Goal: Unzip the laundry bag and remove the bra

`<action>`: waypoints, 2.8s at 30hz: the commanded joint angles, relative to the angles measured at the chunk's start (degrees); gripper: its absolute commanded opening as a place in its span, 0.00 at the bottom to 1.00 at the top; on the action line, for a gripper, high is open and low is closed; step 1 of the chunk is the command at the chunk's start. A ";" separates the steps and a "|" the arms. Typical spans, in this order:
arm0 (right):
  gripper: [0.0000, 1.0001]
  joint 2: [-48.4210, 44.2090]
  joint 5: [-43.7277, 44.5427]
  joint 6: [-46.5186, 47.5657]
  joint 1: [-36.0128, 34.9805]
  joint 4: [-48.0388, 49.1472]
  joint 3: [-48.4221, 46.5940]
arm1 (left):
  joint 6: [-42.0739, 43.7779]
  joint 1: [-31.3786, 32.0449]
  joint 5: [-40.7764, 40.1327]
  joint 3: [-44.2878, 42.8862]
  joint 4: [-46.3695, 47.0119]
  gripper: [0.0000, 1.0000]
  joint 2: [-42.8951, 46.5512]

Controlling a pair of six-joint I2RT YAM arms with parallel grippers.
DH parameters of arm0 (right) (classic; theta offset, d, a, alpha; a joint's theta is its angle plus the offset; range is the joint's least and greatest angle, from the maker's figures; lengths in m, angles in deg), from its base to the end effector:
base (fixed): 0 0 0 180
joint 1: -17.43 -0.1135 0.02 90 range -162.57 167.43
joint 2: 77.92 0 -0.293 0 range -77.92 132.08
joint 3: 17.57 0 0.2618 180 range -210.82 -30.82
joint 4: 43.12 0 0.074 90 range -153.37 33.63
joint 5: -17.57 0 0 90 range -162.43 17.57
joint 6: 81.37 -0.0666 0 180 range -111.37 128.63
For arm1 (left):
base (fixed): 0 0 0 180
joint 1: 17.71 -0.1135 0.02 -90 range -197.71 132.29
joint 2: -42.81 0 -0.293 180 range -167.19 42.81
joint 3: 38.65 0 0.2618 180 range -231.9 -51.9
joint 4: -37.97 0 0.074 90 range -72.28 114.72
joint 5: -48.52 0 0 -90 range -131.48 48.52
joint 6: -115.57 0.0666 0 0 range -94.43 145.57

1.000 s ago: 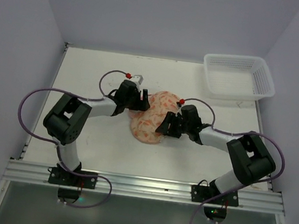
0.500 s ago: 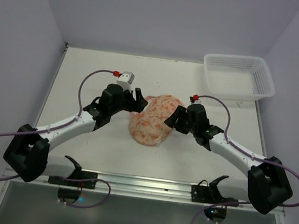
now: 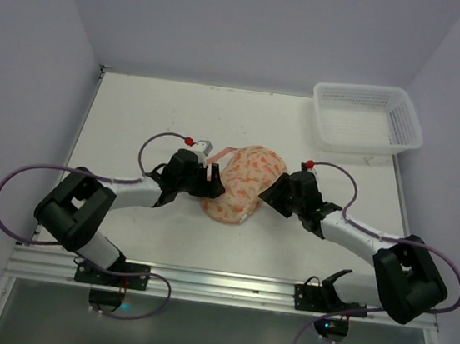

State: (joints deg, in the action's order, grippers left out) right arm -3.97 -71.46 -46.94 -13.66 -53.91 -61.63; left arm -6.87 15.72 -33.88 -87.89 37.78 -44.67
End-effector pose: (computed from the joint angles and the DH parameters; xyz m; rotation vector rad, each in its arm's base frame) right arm 0.2340 0.1398 0.1730 0.5183 2.3452 0.7419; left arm 0.2642 -0.1850 0.1571 0.0956 2.3471 -0.7475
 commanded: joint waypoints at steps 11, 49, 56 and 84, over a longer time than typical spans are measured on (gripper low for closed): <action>0.47 7.87 -1.86 -5.42 -0.02 23.28 6.72 | -0.86 -0.56 1.46 0.22 4.25 0.77 -2.43; 0.00 7.26 2.01 -14.83 -2.22 44.13 17.71 | 0.46 12.77 -13.47 4.16 -3.66 0.63 20.42; 0.00 6.91 4.47 -17.73 -3.97 40.87 16.13 | -2.27 20.97 -16.91 6.72 0.03 0.43 14.89; 0.00 1.72 9.13 -19.84 -8.90 39.38 18.24 | -11.31 32.75 -30.36 -1.54 -3.21 0.50 1.70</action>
State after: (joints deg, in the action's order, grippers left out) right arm -0.49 -65.40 -65.39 -22.05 -16.51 -43.94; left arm -15.18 47.56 -60.37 -87.32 35.77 -42.09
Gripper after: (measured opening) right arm 0.027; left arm 0.505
